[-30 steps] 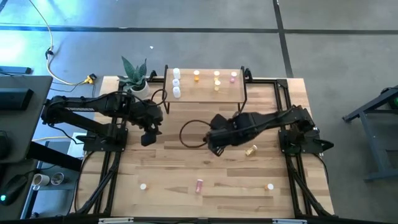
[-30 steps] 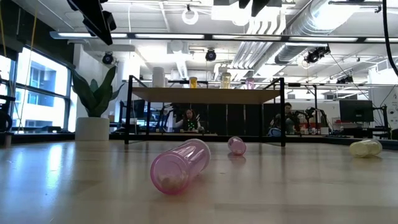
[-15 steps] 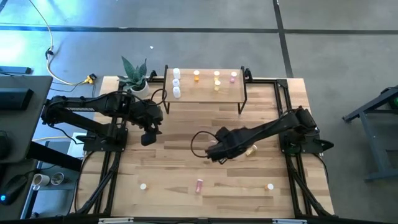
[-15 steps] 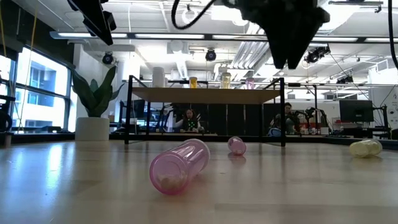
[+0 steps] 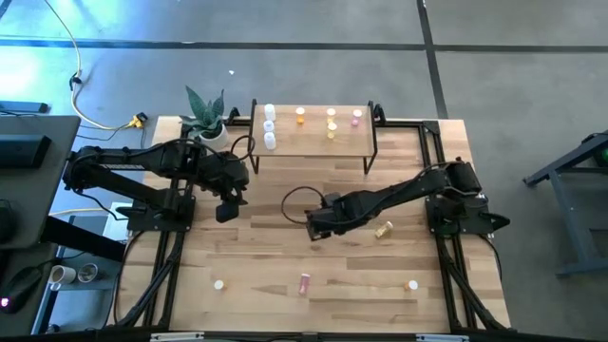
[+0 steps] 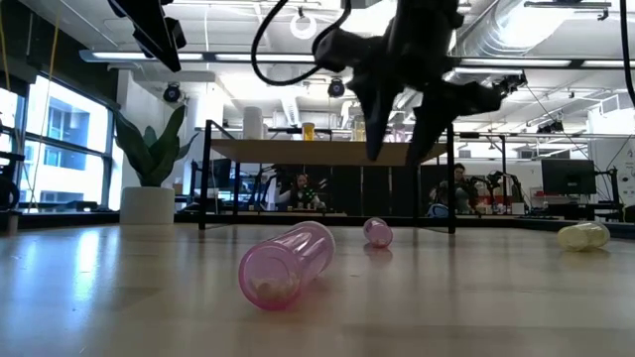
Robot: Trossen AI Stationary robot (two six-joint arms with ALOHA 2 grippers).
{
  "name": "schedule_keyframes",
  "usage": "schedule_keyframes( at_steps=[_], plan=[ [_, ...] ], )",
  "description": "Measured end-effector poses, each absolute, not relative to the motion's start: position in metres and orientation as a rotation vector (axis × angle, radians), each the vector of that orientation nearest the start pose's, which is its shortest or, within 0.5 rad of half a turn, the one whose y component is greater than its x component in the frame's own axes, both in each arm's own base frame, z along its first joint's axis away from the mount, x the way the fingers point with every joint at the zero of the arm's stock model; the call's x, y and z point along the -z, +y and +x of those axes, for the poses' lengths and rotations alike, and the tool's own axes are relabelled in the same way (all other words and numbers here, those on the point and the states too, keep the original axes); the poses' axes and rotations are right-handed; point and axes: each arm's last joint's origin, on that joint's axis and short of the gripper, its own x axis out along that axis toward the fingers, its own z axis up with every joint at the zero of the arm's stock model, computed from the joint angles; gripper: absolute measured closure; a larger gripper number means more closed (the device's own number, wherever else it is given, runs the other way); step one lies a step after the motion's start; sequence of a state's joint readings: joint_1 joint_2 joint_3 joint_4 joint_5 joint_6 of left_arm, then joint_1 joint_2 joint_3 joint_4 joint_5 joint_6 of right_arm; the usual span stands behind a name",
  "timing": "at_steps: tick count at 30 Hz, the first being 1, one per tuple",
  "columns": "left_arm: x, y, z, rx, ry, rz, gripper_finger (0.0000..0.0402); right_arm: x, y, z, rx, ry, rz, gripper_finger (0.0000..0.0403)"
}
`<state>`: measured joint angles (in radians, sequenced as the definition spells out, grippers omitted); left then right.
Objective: Pick and place medicine bottles onto shelf by color
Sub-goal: Put the top pink pill bottle on the shelf aligned with other pink pill bottle
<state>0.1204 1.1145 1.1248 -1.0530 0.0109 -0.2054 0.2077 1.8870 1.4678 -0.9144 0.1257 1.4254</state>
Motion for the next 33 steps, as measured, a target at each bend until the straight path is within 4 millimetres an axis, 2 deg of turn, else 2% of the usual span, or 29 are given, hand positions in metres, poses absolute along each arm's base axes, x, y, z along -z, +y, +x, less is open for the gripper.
schedule_keyframes(
  at_steps=[6, 13, 17, 21, 33],
  plan=[
    [-0.32, 0.023, 0.195, -0.206, 1.027, -0.255, 0.0202, -0.205, 0.06, 0.372, 0.835, 1.026, 1.039, 0.0214],
    [-0.32, 0.023, 0.195, -0.206, 1.027, -0.254, 0.0202, -0.175, 0.056, 0.36, 0.909, 1.046, 1.113, 0.0214],
    [-0.32, 0.023, 0.196, -0.206, 1.026, -0.255, 0.0202, -0.16, 0.056, 0.357, 0.889, 1.01, 1.148, 0.0214],
    [-0.32, 0.023, 0.196, -0.207, 1.025, -0.255, 0.0202, -0.154, 0.057, 0.36, 0.829, 0.956, 1.184, 0.0214],
    [-0.32, 0.024, 0.196, -0.207, 1.023, -0.255, 0.0202, -0.137, 0.05, 0.362, 0.867, 1.008, 1.172, 0.0221]
  ],
)
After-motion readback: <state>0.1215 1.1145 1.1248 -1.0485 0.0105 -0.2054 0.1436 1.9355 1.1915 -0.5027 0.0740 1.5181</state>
